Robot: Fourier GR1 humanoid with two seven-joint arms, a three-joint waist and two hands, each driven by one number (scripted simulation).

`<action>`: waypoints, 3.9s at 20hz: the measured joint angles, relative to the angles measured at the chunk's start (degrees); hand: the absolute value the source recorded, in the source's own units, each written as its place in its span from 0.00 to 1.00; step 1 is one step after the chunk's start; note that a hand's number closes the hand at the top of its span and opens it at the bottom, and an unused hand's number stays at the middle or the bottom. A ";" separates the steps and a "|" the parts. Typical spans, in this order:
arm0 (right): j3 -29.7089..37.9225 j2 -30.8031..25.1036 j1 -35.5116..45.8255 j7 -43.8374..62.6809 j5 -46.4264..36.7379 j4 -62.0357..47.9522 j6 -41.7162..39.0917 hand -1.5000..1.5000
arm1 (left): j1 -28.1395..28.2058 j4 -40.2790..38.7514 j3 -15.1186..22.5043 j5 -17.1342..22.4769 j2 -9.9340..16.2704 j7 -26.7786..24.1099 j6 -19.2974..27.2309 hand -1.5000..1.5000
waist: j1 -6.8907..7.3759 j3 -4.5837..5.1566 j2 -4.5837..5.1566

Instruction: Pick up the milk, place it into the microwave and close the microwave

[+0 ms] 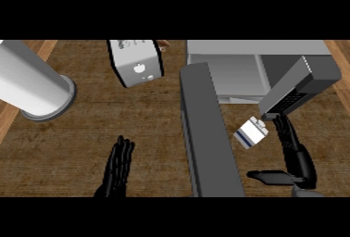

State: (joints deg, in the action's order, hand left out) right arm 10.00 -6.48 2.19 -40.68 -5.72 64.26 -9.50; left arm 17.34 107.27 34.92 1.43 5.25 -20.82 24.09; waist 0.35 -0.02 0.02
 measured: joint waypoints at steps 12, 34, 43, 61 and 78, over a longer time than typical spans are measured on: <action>5.65 -3.39 17.22 -15.43 -3.15 -32.80 7.92 1.00 | 6.58 4.22 -3.64 6.36 5.88 -4.51 -4.78 0.00 | 0.61 -0.05 0.17; 9.71 -5.75 26.12 -20.46 -5.02 -50.01 18.73 1.00 | 9.49 3.07 -10.95 12.71 10.61 -9.22 -12.39 0.00 | 1.17 0.24 -0.05; 8.76 -2.01 25.50 -22.18 -3.74 -46.88 14.75 1.00 | 10.34 4.72 -12.80 13.85 11.29 -7.96 -13.16 0.00 | 0.45 0.41 -0.23; 2.96 5.22 27.32 -9.82 -3.82 -29.76 23.64 1.00 | 11.08 2.24 -17.32 15.83 11.17 -8.25 -17.18 0.00 | -0.01 0.04 -0.06; 2.96 -2.10 46.35 0.90 -10.90 -47.81 38.09 1.00 | 8.30 -1.61 -20.00 17.22 11.09 -8.67 -21.94 0.00 | 2.45 -0.07 1.00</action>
State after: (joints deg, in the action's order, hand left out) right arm 12.96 -8.58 48.54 -39.78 -16.62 16.45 28.58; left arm 25.64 105.66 14.92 18.65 16.34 -29.50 2.15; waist 2.80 -0.09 1.02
